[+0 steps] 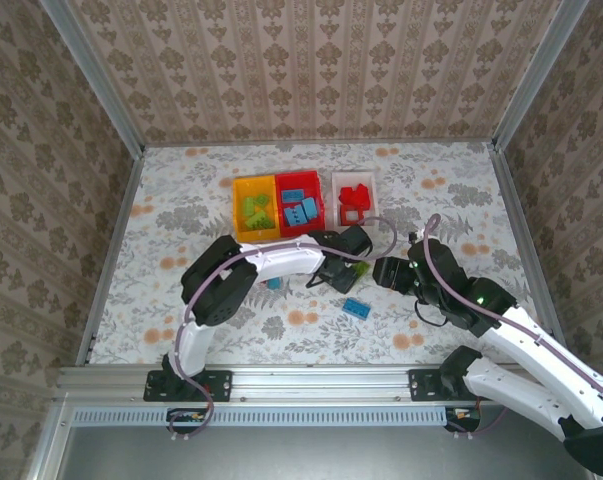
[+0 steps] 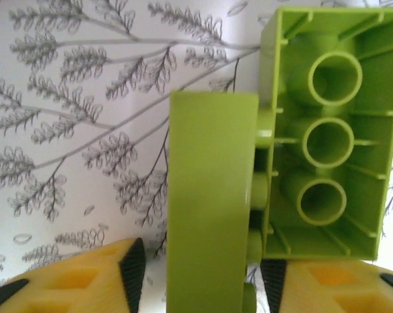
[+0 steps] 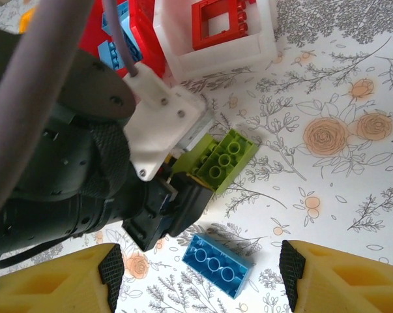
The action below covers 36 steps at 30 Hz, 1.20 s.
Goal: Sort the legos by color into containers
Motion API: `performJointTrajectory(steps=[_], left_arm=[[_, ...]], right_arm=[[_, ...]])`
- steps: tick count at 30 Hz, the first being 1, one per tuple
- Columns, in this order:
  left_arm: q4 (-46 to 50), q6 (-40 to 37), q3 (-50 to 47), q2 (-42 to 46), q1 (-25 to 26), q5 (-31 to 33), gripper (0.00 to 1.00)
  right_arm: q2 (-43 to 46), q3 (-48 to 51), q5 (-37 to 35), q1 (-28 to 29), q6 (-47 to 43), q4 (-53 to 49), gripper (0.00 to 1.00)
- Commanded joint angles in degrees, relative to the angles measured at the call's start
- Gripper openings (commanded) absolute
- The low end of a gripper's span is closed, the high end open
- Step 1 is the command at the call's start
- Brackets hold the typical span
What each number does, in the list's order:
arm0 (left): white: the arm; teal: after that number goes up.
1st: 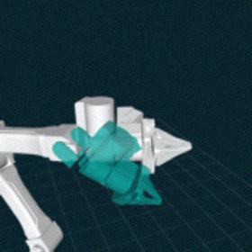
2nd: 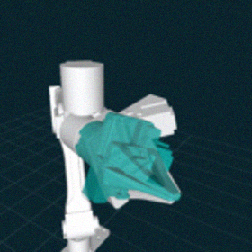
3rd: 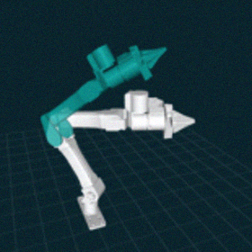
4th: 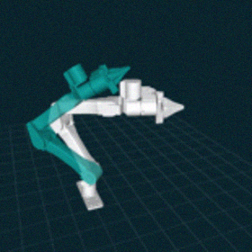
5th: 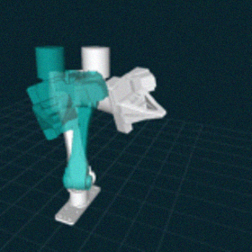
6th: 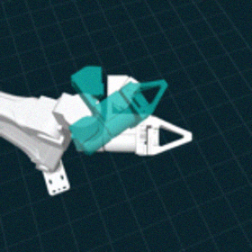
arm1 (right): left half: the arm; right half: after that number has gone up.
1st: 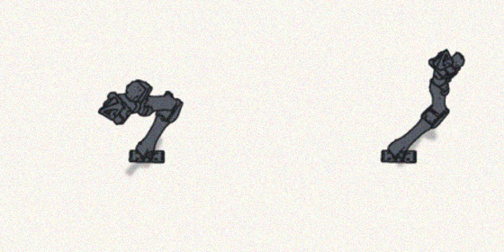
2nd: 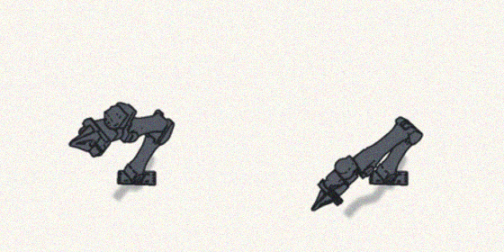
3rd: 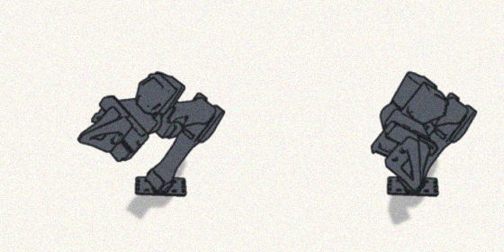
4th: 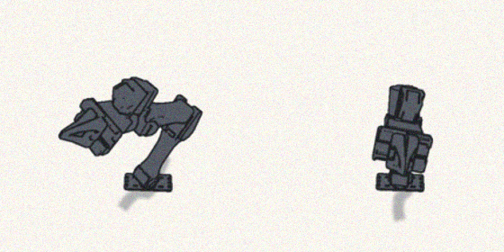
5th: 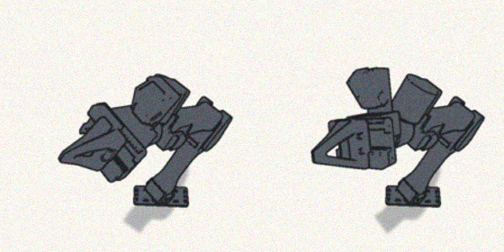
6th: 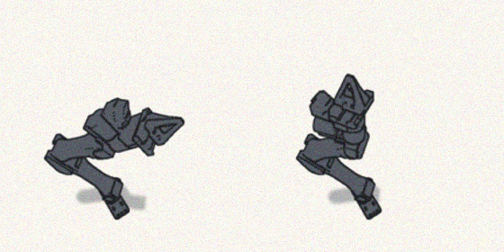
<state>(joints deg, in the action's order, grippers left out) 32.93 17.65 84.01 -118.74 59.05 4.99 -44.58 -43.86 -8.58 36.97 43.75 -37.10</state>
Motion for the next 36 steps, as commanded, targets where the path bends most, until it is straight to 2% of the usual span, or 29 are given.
performJointTrajectory(steps=[1,5,10,14,19,22,26,31,36], left_arm=[[0.46,-1.89,1.78,-2.01,-0.67,0.61,0.44],[0.12,-1.57,0.41,-0.36,-0.52,1.08,0.35],[-0.18,0.28,-3.77,4.94,-0.47,2.79,0.32],[0.19,3.87,-8.80,12.56,-0.45,5.06,0.30],[4.18,9.94,-13.92,24.14,-2.37,8.62,0.29],[6.44,13.59,-16.46,30.92,-7.20,9.26,0.29],[7.78,13.80,-16.33,35.15,-17.86,6.35,0.29],[9.59,10.44,-8.54,29.90,-27.99,3.27,0.29],[11.20,9.85,0.51,20.52,-32.58,3.15,0.29]], right_arm=[[-0.25,0.17,1.15,-0.33,0.45,0.39,0.68],[-0.55,0.00,1.71,-0.47,0.29,0.87,0.68],[-0.94,-0.50,2.57,-0.58,-0.50,1.24,0.67],[-0.90,-0.75,4.43,-0.67,-1.68,2.86,0.66],[-3.31,-0.85,12.29,-0.21,-4.78,10.99,0.65],[-8.52,-2.84,13.36,2.65,-6.22,14.64,0.64],[-16.01,-8.30,11.81,7.86,-8.35,18.99,0.64],[-25.09,-15.47,9.25,10.82,-9.77,24.93,0.64],[-32.07,-21.69,6.43,11.12,-8.27,26.90,0.65]])
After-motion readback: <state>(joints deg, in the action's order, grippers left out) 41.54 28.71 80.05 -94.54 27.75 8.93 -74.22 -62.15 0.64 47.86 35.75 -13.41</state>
